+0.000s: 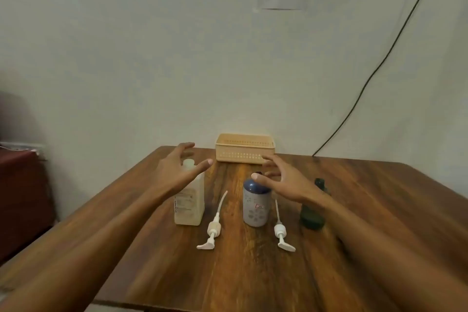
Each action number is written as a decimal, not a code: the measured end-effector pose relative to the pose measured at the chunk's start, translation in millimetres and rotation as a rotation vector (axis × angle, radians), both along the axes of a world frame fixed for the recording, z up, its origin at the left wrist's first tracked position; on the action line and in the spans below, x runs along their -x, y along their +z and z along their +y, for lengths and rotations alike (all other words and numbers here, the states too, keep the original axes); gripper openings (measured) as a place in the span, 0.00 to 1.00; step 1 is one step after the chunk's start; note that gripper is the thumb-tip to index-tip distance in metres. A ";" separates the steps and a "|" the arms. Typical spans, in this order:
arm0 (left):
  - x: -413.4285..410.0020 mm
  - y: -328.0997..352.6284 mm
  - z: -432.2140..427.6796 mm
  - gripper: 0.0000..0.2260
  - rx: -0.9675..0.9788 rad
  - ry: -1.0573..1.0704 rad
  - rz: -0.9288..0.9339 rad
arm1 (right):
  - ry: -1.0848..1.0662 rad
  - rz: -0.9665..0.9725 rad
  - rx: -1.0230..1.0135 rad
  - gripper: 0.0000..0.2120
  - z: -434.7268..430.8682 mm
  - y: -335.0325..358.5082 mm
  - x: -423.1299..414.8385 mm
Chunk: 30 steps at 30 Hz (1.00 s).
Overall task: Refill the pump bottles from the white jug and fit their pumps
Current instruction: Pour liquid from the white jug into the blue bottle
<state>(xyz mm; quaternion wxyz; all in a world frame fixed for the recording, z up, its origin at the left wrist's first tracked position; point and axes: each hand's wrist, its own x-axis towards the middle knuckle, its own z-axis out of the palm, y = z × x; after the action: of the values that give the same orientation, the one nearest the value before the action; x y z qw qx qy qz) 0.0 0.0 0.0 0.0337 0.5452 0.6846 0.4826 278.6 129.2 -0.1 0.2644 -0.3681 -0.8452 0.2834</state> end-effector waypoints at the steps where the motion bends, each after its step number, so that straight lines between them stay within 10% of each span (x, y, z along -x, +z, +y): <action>1: 0.3 -4.5 -1.0 0.40 -0.004 0.017 -0.020 | 0.009 -0.017 0.006 0.55 -0.4 -4.0 0.3; 24: 5.5 -69.5 -15.0 0.47 -0.013 0.044 -0.106 | -0.073 0.193 0.107 0.34 -5.0 -56.3 -1.8; 30: -4.1 -27.7 -8.3 0.32 -0.114 0.006 -0.059 | -0.056 0.314 0.050 0.29 -6.8 -16.4 -4.4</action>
<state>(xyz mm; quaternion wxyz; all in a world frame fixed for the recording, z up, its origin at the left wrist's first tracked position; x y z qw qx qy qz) 4.1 -8.3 -27.7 0.0214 0.5298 0.6561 0.5370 283.0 122.4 -16.5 0.3916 -0.3492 -0.7756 0.3510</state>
